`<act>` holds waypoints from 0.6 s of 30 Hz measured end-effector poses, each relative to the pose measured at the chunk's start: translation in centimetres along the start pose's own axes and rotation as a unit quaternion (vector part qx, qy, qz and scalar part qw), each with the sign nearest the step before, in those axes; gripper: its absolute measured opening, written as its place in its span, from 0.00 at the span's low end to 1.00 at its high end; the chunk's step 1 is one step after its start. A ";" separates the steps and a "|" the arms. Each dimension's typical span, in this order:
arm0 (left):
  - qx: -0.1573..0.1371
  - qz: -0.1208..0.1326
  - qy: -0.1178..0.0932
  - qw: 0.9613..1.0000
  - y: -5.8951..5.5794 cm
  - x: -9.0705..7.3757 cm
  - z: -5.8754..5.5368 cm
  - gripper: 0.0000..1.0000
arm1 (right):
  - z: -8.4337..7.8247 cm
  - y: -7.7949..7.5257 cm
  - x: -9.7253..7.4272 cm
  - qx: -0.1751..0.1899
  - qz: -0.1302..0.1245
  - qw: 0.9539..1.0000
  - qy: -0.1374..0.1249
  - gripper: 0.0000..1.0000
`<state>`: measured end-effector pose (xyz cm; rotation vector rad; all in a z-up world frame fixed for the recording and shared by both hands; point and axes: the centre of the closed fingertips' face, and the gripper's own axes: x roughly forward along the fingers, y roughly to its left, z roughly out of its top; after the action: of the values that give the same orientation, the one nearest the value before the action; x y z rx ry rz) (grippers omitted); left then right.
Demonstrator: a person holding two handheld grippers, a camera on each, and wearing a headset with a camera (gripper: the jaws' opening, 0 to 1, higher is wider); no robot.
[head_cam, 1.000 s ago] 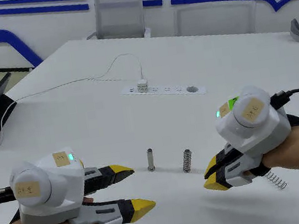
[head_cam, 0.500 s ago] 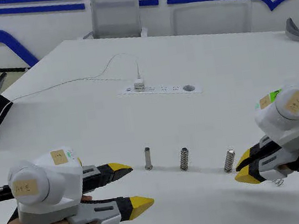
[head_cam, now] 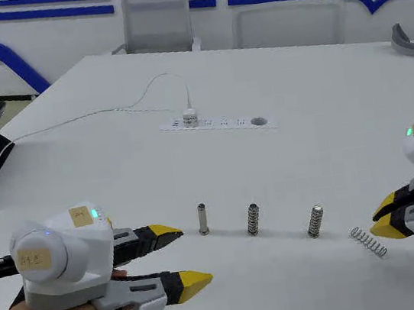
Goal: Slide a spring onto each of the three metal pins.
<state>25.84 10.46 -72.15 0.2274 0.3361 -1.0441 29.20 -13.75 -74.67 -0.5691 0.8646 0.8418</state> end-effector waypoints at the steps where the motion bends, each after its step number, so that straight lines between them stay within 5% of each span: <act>1: 0.000 0.000 0.000 1.000 0.0 0.0 0.0 0.46 | -0.3 -0.2 0.0 0.005 -0.001 1.000 0.003 0.14; 18: -0.002 0.000 0.001 1.000 0.0 0.0 -0.1 0.46 | -0.6 2.6 3.3 0.052 0.009 0.999 0.015 0.19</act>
<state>25.85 10.50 -72.28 0.2253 0.3395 -1.0436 28.01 -11.37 -78.05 -0.4850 0.9362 0.8011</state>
